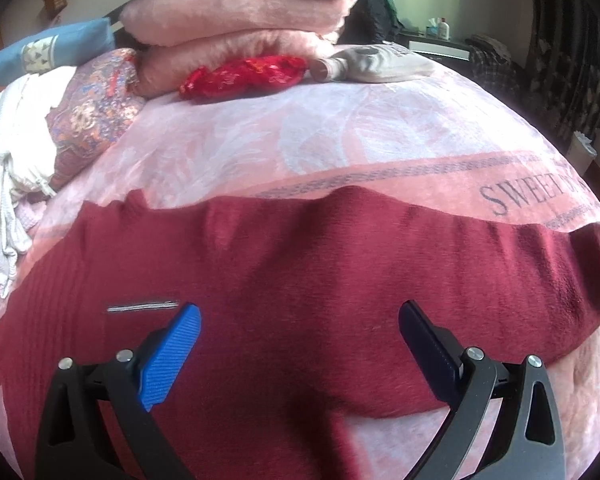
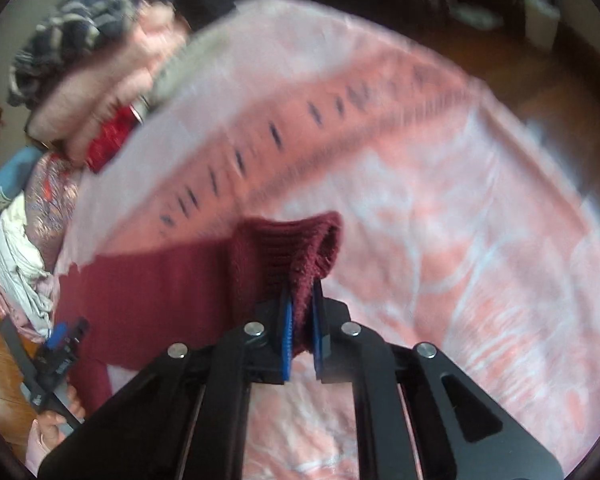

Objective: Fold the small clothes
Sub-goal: 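Carry the cuff across the sweater body and release it with the right tool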

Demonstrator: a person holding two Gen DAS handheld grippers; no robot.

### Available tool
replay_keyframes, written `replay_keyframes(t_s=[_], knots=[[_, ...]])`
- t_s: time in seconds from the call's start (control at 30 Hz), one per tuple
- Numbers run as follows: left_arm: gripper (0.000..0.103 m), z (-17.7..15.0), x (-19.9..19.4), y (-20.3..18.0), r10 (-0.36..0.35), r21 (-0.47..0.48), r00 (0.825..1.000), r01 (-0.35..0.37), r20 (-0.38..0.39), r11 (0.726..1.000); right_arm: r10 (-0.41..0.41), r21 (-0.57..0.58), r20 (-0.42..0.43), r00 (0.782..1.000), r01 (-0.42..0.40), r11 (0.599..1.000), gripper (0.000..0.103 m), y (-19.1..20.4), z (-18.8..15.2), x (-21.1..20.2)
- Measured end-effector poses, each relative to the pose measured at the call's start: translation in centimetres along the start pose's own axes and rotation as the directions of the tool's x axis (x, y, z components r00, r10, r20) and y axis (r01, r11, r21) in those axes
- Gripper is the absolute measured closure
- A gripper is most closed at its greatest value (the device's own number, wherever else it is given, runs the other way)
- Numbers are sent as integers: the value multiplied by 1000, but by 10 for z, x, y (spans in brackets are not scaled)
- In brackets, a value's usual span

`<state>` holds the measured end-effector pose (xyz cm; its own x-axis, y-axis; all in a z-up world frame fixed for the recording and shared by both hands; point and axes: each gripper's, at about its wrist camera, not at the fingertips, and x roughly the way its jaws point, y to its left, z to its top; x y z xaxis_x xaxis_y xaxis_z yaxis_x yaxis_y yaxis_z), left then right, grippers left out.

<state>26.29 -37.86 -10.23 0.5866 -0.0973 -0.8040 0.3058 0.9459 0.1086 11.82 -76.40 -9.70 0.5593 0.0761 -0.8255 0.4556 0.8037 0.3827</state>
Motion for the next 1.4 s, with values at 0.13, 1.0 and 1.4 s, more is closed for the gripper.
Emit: replay_keyframes(t_s=[0.13, 1.0, 1.4], knots=[[4, -7, 6, 20, 17, -18, 1000, -18, -18, 1000, -146, 69, -48, 988, 149, 986, 97, -25, -2, 7], [4, -33, 4, 179, -14, -169, 992, -7, -122, 986, -58, -617, -54, 997, 13, 787, 97, 329, -65, 75], [4, -37, 9, 200, -87, -222, 987, 55, -137, 973, 186, -493, -385, 904, -372, 786, 67, 392, -103, 109]])
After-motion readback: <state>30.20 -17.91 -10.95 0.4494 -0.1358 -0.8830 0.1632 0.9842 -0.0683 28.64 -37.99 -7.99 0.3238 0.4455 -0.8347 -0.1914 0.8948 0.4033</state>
